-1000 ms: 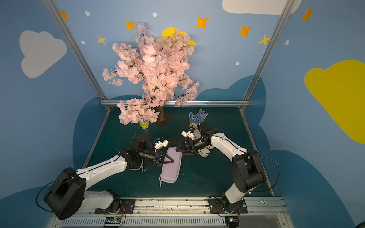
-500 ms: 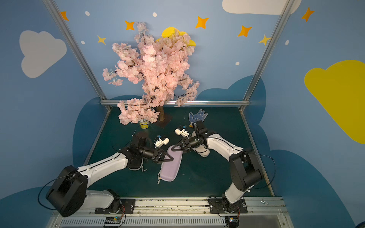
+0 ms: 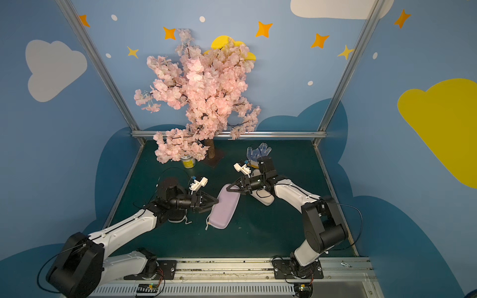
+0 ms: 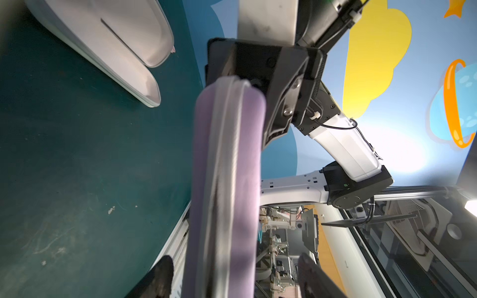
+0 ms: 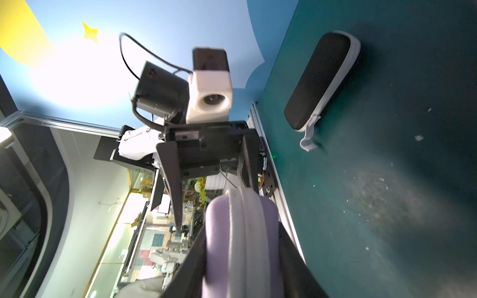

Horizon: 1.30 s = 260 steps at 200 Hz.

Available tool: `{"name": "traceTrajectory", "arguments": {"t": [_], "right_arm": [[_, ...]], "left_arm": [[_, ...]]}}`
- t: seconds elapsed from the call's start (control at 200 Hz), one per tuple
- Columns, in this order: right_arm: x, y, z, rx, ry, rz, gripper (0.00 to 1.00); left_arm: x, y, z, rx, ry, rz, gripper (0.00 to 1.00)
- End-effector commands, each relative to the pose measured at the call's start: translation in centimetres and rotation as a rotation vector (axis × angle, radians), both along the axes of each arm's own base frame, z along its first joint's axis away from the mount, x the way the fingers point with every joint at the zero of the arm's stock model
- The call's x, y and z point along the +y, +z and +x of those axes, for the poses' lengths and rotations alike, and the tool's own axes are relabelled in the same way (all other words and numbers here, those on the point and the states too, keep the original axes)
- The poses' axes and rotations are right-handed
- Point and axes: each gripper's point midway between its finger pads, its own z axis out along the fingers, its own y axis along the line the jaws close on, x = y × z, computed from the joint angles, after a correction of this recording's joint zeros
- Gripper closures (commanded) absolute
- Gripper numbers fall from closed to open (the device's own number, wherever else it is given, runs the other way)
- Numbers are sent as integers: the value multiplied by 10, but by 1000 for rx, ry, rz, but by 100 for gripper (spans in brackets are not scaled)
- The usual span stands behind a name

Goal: Put umbrellas into zippered umbrella sleeves
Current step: Adjust the umbrella sleeve.

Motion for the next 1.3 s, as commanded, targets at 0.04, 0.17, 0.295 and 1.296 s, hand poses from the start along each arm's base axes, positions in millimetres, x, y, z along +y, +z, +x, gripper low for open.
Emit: {"name": "traceTrajectory", "arguments": {"t": [0.04, 0.17, 0.295, 1.296], "right_arm": [[-4, 41, 9, -104, -47, 87, 87], [-4, 46, 10, -110, -54, 97, 87], [-5, 47, 9, -112, -55, 101, 87], [-117, -25, 21, 58, -535, -504, 25]], "left_arm": [[-5, 0, 8, -79, 90, 21, 20], [-17, 1, 3, -141, 78, 46, 21], [-17, 6, 11, -194, 121, 54, 31], [5, -24, 17, -926, -33, 818, 96]]}}
